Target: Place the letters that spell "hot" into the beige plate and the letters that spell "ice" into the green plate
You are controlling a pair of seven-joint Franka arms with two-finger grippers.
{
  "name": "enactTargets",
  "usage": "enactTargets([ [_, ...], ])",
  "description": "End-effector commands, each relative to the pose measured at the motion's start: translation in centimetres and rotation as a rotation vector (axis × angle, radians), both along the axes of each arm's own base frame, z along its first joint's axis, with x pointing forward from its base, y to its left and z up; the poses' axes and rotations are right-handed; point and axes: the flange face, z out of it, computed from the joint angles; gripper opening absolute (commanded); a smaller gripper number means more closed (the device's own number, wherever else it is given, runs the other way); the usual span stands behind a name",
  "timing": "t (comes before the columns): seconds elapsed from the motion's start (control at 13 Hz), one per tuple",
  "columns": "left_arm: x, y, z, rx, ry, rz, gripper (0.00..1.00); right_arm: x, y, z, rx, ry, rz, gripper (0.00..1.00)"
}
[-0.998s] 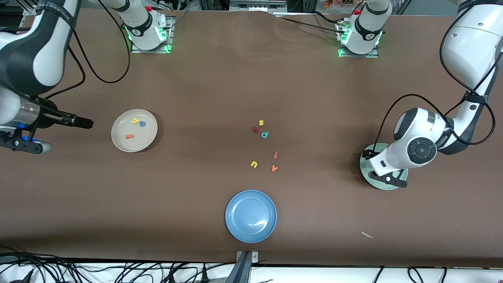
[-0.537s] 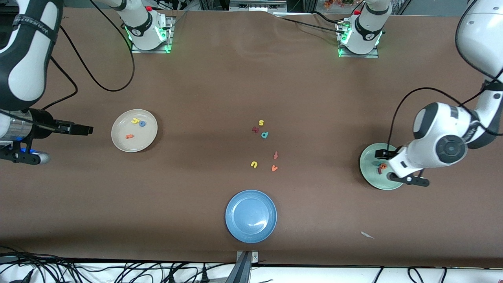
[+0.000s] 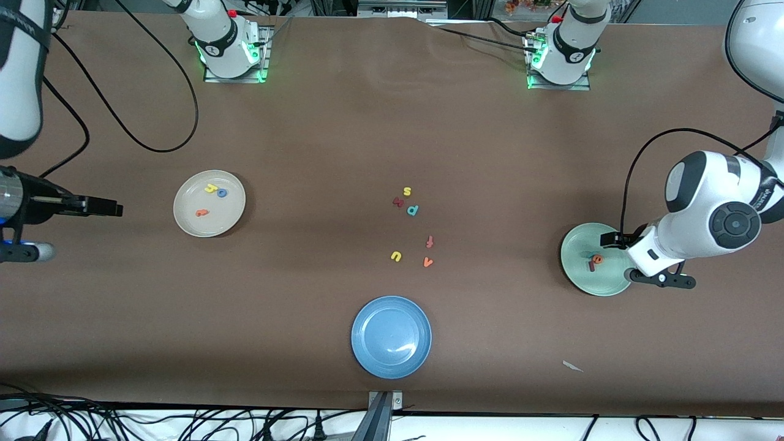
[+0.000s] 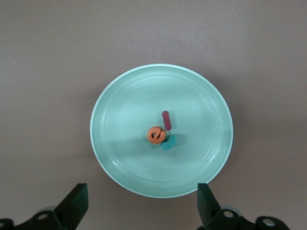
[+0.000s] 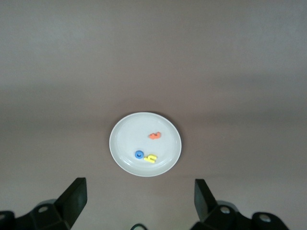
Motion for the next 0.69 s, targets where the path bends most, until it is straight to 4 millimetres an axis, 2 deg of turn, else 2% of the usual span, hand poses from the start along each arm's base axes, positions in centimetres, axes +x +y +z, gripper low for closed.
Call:
enactTargets([
  [0.0,-0.7,0.6,3.0,-0.012,-0.004,0.038,1.00,-2.7,0.8,0.3,-0.011,-0.078,0.010,0.99],
  [0.15,-1.4,-0.1,4.0,-0.041,0.000,0.081,1.00,-3.9,1.2,0.3,-0.031,-0.158,0.021,0.99],
  [0.38,-2.5,-1.4,6.1,-0.059,-0.007,0.107,1.00,-3.5,1.9,-0.1,-0.019,-0.163,0.026,1.00],
  [0.61,-4.2,-1.7,9.7,-0.091,0.000,0.101,1.00,-3.6,2.0,-0.5,-0.014,-0.149,0.022,1.00],
])
